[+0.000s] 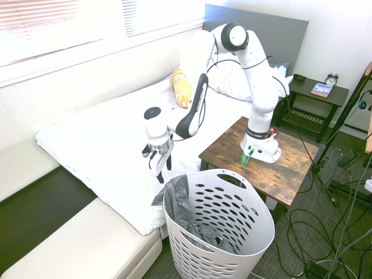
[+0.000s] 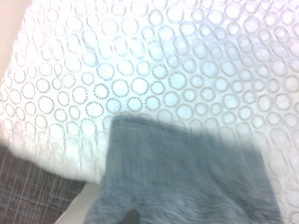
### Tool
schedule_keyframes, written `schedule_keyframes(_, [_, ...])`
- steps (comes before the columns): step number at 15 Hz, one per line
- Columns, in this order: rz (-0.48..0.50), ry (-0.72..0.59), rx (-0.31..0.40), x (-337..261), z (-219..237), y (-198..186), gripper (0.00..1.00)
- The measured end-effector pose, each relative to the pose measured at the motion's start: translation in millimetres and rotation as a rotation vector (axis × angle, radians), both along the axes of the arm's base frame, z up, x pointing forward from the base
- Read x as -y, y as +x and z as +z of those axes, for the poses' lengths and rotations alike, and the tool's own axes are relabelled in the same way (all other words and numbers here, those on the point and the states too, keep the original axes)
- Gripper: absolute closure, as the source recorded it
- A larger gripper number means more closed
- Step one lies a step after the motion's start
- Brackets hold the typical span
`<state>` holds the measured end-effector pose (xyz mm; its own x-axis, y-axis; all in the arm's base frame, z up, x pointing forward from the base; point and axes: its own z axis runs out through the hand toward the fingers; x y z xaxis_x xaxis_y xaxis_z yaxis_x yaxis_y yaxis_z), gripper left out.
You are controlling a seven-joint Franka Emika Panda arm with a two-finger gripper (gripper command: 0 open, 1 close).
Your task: Put my clothes in the laundry bag
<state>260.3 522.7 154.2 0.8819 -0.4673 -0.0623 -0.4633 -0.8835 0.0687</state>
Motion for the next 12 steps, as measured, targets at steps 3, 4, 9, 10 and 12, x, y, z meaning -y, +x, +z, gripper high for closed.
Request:
schedule_keyframes(3, [-0.038,-0.066,-0.105,-28.1,-36.4,6.5,0.00])
schedule_keyframes(4, [-0.047,-0.103,-0.127,-32.0,-33.7,8.6,0.00])
schedule_keyframes(9, [-0.093,-0.274,-0.214,-25.1,-22.3,18.3,0.00])
schedule_keyframes(10, [-0.103,-0.292,-0.231,-22.1,-24.1,17.5,0.00])
schedule_keyframes(12, [-0.132,-0.304,-0.273,-19.4,-26.9,13.2,0.00])
